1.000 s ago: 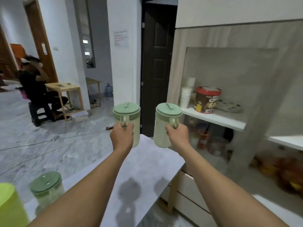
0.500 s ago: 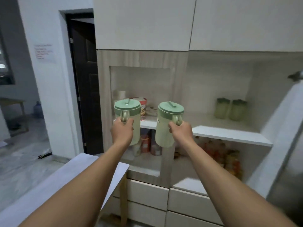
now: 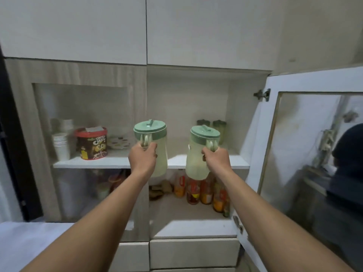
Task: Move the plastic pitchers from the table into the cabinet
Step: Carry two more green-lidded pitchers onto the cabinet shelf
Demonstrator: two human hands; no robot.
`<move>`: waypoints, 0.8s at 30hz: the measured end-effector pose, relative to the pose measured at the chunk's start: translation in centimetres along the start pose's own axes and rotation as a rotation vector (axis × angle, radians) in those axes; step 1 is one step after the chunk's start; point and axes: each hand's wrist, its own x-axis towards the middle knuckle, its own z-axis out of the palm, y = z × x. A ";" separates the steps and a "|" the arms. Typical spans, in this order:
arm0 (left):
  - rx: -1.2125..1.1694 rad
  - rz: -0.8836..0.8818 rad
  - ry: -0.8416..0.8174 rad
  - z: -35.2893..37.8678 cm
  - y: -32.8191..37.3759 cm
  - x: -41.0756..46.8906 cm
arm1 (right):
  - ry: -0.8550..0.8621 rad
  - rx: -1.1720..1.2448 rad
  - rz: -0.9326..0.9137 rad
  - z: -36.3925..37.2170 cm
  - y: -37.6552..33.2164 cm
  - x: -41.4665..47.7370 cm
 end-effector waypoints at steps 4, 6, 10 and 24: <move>-0.046 0.011 -0.060 4.8 -0.5 1.5 | 0.049 -0.002 0.019 -1.6 1.4 3.6; -0.060 0.013 -0.079 7.4 -1.1 3.1 | 0.066 0.010 0.029 -1.7 2.1 5.8; -0.082 -0.019 -0.123 11.4 -2.8 6.6 | 0.085 0.002 0.034 -1.0 3.3 9.8; -0.026 -0.041 -0.158 22.8 -7.8 21.5 | 0.141 0.036 0.029 4.0 5.3 26.7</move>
